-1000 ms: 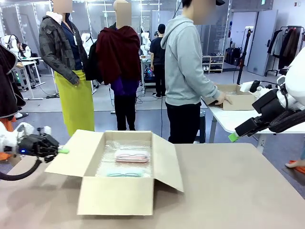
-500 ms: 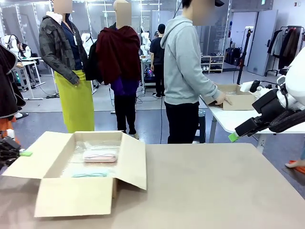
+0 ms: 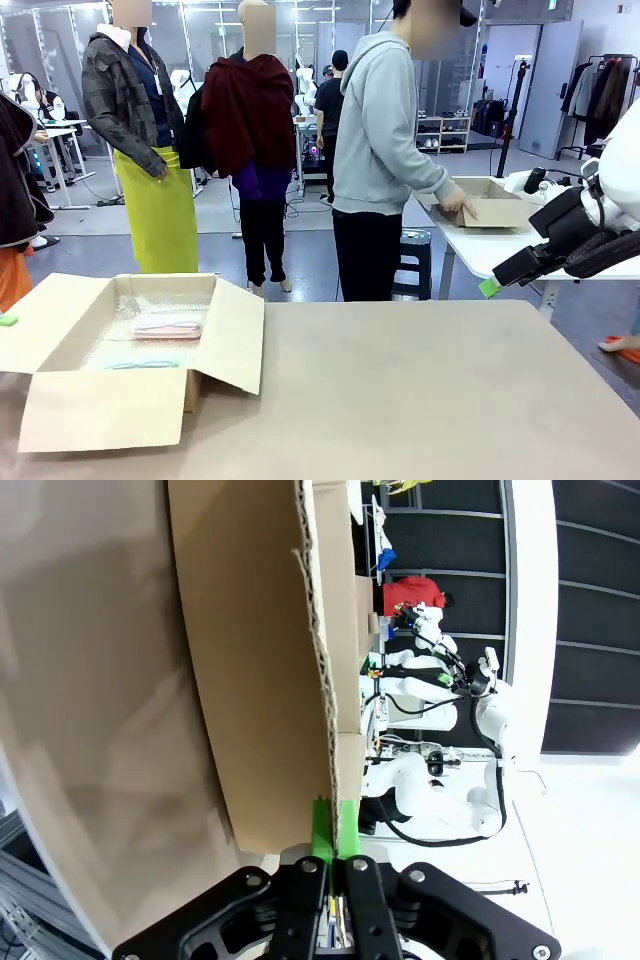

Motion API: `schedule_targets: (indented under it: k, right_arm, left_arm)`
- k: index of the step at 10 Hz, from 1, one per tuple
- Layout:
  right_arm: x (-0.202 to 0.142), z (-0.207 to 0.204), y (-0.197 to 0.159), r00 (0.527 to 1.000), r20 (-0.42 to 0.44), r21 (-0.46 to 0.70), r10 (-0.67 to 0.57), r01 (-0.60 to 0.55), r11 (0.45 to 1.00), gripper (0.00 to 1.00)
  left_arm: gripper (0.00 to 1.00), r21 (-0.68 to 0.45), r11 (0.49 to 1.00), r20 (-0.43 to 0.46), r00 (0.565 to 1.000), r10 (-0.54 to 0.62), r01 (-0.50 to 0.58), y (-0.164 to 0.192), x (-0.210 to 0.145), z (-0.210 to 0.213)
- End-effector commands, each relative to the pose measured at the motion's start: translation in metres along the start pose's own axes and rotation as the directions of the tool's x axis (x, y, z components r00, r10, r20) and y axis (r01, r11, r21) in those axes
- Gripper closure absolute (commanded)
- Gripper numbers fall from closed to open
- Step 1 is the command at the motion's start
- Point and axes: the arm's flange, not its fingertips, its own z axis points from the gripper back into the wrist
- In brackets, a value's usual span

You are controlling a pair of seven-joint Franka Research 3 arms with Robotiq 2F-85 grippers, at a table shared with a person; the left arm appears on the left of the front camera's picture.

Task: Pack the glasses set securely to prepare it for shipping.
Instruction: Position the Package Box on the left side of the table.

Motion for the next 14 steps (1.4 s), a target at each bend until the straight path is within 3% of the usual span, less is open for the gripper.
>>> schedule_targets:
  k: [1, 11, 12, 13, 14]
  right_arm:
    - [-0.0015, -0.0007, 0.0028, 1.0, -0.008, -0.001, -0.008, 0.008, 1.0, 0.0]
    - [-0.0015, -0.0007, 0.0028, 1.0, -0.008, -0.001, -0.008, 0.008, 1.0, 0.0]
    - [-0.0015, -0.0007, 0.0028, 1.0, -0.008, -0.001, -0.008, 0.008, 1.0, 0.0]
    - [-0.0015, -0.0007, 0.0028, 1.0, -0.008, -0.001, -0.008, 0.008, 1.0, 0.0]
    - [-0.0015, -0.0007, 0.0028, 1.0, -0.008, -0.001, -0.008, 0.008, 1.0, 0.0]
  left_arm:
    - [0.98, -0.003, 0.999, -0.036, 0.998, 0.044, -0.044, -0.001, 0.0009, 0.0054]
    - [0.98, 0.01, 1.0, -0.007, 1.0, 0.025, -0.025, 0.0039, -0.0002, 0.0024]
    - [0.61, 0.05, 0.999, 0.002, 1.0, 0.016, -0.016, 0.0027, 0.0004, 0.0038]
    - [0.61, 0.065, 0.998, -0.004, 1.0, -0.003, 0.003, 0.0002, 0.0008, 0.0026]
    - [0.25, 0.108, 0.994, -0.002, 1.0, -0.004, 0.004, -0.0033, 0.0019, 0.0018]
